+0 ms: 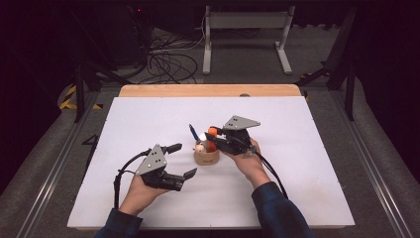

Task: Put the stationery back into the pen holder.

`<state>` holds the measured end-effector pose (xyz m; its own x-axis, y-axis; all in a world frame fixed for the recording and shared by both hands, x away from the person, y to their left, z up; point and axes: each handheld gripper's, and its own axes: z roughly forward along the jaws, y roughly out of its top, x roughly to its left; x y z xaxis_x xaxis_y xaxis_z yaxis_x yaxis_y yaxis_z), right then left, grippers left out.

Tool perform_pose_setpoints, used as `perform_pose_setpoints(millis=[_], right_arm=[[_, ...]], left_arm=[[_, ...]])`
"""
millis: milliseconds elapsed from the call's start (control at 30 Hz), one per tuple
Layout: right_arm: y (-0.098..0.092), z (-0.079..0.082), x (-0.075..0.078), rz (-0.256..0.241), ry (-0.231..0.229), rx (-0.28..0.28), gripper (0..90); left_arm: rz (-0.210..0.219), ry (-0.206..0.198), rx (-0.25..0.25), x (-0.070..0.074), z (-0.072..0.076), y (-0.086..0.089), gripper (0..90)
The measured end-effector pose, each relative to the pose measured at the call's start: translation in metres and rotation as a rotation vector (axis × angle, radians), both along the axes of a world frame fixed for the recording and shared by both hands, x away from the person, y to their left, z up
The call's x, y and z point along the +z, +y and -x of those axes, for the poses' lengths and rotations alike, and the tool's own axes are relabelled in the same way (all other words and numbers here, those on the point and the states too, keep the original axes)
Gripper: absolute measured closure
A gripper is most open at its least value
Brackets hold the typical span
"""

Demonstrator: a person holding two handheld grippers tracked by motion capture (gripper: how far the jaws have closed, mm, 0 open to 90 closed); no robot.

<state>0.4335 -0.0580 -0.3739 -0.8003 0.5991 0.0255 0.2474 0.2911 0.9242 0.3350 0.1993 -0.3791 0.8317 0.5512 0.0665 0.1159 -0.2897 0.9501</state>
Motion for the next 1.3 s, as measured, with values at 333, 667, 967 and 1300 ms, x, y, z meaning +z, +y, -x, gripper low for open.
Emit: perform_pose_setpoints(millis=[333, 667, 967, 1300], right_arm=[[0.001, -0.003, -0.002, -0.028, 0.015, 0.005, 68.5], [0.003, -0.007, -0.006, -0.078, 0.042, -0.004, 68.3], [0.000, -0.013, -0.009, -0.117, 0.069, -0.029, 67.7], [-0.003, -0.019, -0.011, -0.145, 0.089, -0.040, 66.7]], left_arm=[[0.001, -0.007, 0.003, 0.001, 0.000, 0.001, 11.4], [0.000, -0.006, 0.004, 0.000, -0.001, 0.002, 11.5], [0.001, -0.003, 0.003, 0.000, -0.001, 0.002, 11.5], [0.001, -0.002, 0.003, 0.000, -0.001, 0.002, 11.5]])
